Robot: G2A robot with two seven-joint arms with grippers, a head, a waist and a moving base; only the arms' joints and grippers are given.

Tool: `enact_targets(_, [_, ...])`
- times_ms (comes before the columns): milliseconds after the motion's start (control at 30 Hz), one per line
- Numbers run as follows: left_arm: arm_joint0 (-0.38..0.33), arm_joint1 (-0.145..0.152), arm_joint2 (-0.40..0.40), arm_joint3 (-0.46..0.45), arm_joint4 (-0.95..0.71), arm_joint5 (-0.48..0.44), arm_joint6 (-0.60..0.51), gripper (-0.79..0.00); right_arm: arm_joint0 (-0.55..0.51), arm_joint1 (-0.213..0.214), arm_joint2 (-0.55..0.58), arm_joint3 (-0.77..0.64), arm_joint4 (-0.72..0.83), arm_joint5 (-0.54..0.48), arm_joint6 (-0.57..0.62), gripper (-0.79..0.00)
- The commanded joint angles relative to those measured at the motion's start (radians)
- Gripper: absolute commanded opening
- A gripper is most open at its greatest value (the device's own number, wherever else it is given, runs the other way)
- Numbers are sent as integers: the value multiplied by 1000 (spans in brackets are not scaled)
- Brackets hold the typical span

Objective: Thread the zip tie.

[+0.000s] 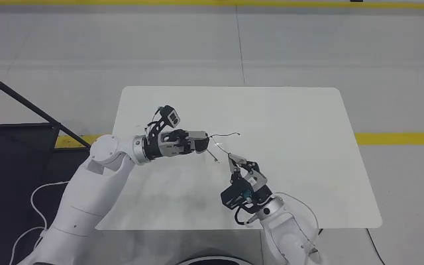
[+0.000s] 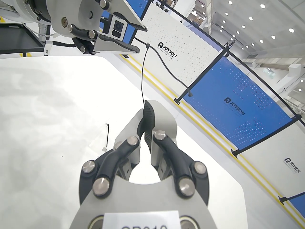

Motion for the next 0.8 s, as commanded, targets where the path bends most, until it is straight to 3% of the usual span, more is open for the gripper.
enact_targets(0, [-1, -1, 1, 1, 0, 0, 1, -560, 1, 0, 0, 0, -3, -1, 3, -785])
enact_targets(267, [-4, -5, 5, 5, 5, -1, 7, -600, 2, 2, -5, -5, -16, -12, 13, -785])
enact_targets(367, [-3, -5, 4, 5, 6, 0, 7, -674, 2, 3, -6, -6, -17, -13, 14, -785])
enact_targets(400, [-3, -6, 3, 5, 5, 0, 8, -757, 2, 3, -6, -6, -18, -11, 14, -785])
enact_targets(433, [-3, -6, 3, 5, 3, 1, 7, -785, 1, 3, -6, -6, -20, -9, 16, -785])
enact_targets(767, [-4, -8, 1, 9, 7, -1, -5, -785, 1, 1, -14, -7, -31, 32, 37, -785])
